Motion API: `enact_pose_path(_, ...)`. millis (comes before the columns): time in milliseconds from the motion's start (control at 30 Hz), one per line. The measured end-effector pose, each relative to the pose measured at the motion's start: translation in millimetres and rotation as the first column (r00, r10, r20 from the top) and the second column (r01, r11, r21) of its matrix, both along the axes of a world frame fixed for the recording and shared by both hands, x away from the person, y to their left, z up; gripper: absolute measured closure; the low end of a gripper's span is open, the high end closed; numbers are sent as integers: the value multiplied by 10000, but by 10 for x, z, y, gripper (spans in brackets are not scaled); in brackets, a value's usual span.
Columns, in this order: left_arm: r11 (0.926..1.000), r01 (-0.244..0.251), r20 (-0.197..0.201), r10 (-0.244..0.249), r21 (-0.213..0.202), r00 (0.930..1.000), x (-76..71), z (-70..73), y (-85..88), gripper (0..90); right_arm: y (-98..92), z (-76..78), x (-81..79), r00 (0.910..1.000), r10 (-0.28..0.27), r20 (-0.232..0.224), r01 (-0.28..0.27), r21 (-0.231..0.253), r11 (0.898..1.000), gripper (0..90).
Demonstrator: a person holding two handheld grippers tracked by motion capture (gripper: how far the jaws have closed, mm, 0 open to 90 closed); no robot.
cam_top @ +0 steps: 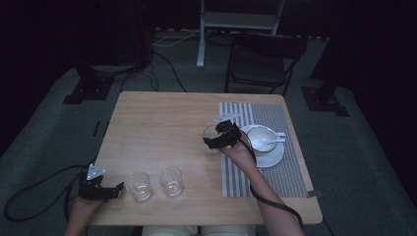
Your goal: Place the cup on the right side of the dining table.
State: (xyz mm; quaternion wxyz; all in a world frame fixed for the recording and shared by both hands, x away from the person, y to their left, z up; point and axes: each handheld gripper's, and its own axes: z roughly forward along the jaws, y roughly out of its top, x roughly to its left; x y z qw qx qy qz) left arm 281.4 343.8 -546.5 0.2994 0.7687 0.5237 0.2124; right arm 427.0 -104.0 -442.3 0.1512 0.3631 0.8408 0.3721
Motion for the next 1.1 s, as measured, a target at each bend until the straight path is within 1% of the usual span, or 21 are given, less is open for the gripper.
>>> enact_pose_path(267,10000,16,15,-16,-5,10000,-1,-1,1,7,-117,78,315,9981,-598,-114,596,-145,9981,176)
enact_pose_path(367,10000,19,18,-19,-6,10000,-2,-2,1,7,-174,111,431,9962,-847,-218,847,0,9964,176)
enact_pose_path(467,10000,31,17,-31,-6,10000,-3,-1,1,7,-224,153,547,9941,-1079,-95,1080,77,9941,176)
enact_pose_path(567,10000,31,16,-31,-7,10000,-2,-1,1,7,-278,201,667,9905,-1373,-102,1373,74,9905,176)
enact_pose_path(633,10000,30,18,-30,-7,10000,-3,-2,1,7,-316,236,741,9876,-1569,-108,1569,60,9876,176)
enact_pose_path(800,10000,21,21,-21,-13,10000,-4,-2,0,7,-413,336,893,9796,-2010,36,2010,-22,9796,176)
enact_pose_path(867,10000,36,24,-36,-7,10000,-5,-2,0,7,-455,371,944,9755,-2200,96,2201,-177,9753,176)
enact_pose_path(933,10000,52,18,-52,6,10000,-6,-2,1,7,-508,392,986,9698,-2433,187,2438,-301,9694,176)
enact_pose_path(1033,10000,53,21,-53,3,10000,-7,-2,0,7,-591,398,1034,9613,-2751,123,2753,-276,9610,176)
enact_pose_path(1100,10000,48,21,-48,3,10000,-7,-2,-1,7,-659,391,1075,9541,-2993,86,2994,-254,9538,176)
